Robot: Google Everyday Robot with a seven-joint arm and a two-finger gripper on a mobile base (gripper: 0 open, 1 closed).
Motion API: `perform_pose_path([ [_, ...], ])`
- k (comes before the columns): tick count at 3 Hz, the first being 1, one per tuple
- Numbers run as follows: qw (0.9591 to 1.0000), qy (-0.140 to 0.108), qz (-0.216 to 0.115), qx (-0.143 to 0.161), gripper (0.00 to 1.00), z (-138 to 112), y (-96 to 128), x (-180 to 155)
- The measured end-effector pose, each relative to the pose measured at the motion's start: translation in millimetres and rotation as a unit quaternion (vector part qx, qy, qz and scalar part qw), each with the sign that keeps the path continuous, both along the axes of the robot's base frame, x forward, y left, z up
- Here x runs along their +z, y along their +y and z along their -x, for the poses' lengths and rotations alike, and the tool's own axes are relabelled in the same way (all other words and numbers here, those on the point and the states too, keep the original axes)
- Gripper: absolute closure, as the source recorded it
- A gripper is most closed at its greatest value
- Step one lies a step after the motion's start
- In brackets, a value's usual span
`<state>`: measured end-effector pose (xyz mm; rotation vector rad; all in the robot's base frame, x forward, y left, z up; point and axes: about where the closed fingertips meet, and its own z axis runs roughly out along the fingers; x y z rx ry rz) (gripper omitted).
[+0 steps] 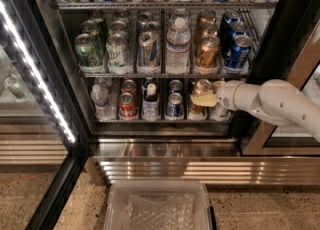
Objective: Pick orange can from bottom shelf of fridge
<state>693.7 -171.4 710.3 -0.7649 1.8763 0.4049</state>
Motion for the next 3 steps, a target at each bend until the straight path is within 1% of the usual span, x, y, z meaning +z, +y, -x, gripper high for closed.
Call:
perform_pose_path([
  [1, 1.0000, 0.000, 0.000, 0.000, 1.00, 0, 0, 0],
  [2, 0.9997, 0.016, -0.005, 0.017, 1.00, 11, 4, 2],
  [3, 0.9969, 0.052, -0.042, 0.042, 1.00, 47, -4, 22],
])
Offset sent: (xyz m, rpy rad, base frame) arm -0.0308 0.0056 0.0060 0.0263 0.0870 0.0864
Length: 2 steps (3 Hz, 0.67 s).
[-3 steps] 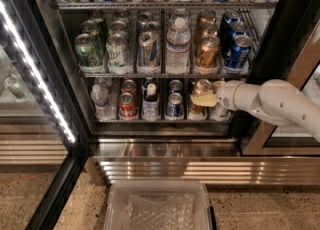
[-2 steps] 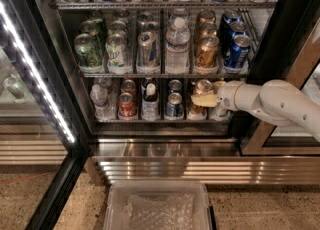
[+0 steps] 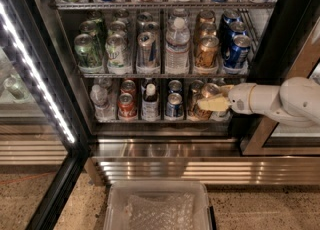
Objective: Pick orange can from bottom shelf of fridge
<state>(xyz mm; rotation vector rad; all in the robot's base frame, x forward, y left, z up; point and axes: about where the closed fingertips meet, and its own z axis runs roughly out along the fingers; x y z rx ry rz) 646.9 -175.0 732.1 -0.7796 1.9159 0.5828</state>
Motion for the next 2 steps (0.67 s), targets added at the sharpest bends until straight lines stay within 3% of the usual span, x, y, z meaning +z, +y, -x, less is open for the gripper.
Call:
perform_pose_path([
  [1, 0.9979, 0.039, -0.044, 0.028, 1.00, 56, -7, 27],
  [2, 0.9915, 0.078, -0.094, 0.046, 1.00, 97, -9, 44],
])
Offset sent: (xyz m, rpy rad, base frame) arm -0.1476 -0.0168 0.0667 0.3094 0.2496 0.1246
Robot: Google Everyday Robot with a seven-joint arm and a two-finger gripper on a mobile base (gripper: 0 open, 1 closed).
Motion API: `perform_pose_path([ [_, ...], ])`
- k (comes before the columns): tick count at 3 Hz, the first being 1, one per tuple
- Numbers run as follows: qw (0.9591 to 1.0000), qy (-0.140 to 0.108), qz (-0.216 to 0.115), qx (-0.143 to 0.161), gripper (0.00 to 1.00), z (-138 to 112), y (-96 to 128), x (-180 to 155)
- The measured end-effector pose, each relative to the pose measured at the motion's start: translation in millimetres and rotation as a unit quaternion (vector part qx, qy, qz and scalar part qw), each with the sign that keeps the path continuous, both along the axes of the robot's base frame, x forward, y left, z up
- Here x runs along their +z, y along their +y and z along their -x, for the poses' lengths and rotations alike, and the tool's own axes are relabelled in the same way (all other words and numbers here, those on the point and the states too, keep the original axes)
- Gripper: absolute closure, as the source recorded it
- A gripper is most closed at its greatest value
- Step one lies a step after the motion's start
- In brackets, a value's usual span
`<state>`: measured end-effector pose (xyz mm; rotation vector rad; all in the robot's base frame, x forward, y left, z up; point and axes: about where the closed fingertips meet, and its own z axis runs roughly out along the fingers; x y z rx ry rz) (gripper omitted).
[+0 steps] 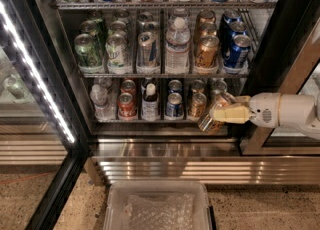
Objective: Pick orange can from bottom shelf of fridge
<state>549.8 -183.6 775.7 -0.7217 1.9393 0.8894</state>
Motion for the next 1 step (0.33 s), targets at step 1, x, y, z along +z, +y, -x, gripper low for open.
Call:
perform_pose_path([
  [1, 0.9984, 0.024, -0.038, 0.034, 1.00, 17.7, 11.0, 9.2],
])
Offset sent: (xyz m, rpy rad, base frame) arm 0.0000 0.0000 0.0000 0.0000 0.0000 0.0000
